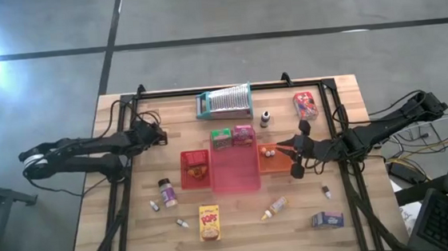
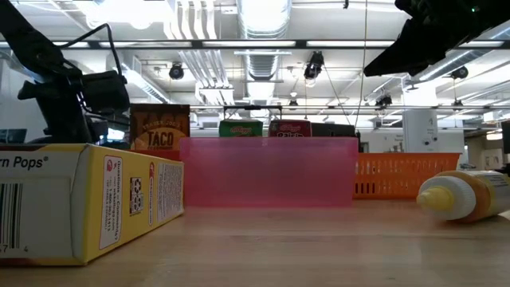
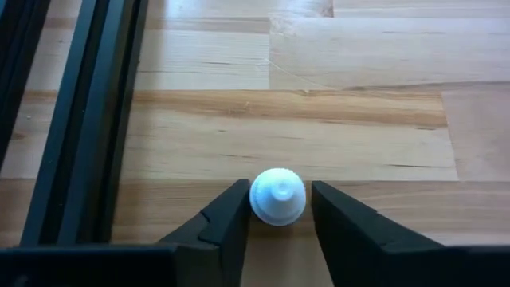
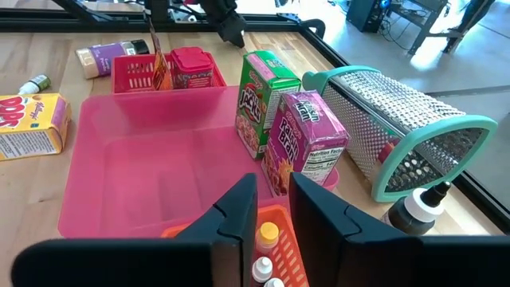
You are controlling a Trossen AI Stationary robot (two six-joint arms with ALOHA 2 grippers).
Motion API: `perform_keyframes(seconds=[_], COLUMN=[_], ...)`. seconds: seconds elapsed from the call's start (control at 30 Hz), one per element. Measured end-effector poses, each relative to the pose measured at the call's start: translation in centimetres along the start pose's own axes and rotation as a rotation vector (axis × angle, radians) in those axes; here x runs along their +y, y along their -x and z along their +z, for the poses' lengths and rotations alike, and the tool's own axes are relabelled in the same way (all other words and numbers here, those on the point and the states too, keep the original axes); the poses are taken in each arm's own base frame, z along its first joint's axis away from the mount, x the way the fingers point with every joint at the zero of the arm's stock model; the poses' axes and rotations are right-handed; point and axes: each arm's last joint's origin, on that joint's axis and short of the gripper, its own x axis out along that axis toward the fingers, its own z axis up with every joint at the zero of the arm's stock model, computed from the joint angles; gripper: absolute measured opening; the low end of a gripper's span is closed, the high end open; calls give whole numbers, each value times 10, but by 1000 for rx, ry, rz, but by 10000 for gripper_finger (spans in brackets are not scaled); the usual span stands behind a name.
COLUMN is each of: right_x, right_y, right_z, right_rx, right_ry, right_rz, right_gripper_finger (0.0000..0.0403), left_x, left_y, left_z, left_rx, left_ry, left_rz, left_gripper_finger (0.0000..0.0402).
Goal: Pick & Place Kitchen Items
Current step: Put the small orange food coloring bottle into the orange bin
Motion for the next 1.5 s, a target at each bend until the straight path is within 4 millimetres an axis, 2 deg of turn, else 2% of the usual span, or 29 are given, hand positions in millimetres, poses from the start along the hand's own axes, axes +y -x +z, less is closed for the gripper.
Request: perform_keyframes(seconds=[0.27,0.5,0.77,1.0,1.27,1.37,1.5], right_x=[0,0,0,0,1,1,5], right_y=[0,0,0,0,0,0,1], right_z=[0,0,0,0,0,3,11], right_rx=[1,1,1,2,-3,-30,-88], right_ry=[1,1,6,3,-1,-5,10], right_rz=[0,0,0,7,12,18,99], right_gripper_finger=[82,58,39,48,76,88,101], left_x=[0,0,-5,-19,-25,-30,-41], left_y=[0,3,18,48,106,128,149], left_z=[0,1,7,30,74,88,95], left_rx=[9,26,117,130,38,15,84], left_ry=[-18,-64,-177,-231,-286,-304,-353], left_rz=[-5,-53,-280,-541,-692,-805,-1005], left_gripper_finger=[96,91,91,90,90,90,90])
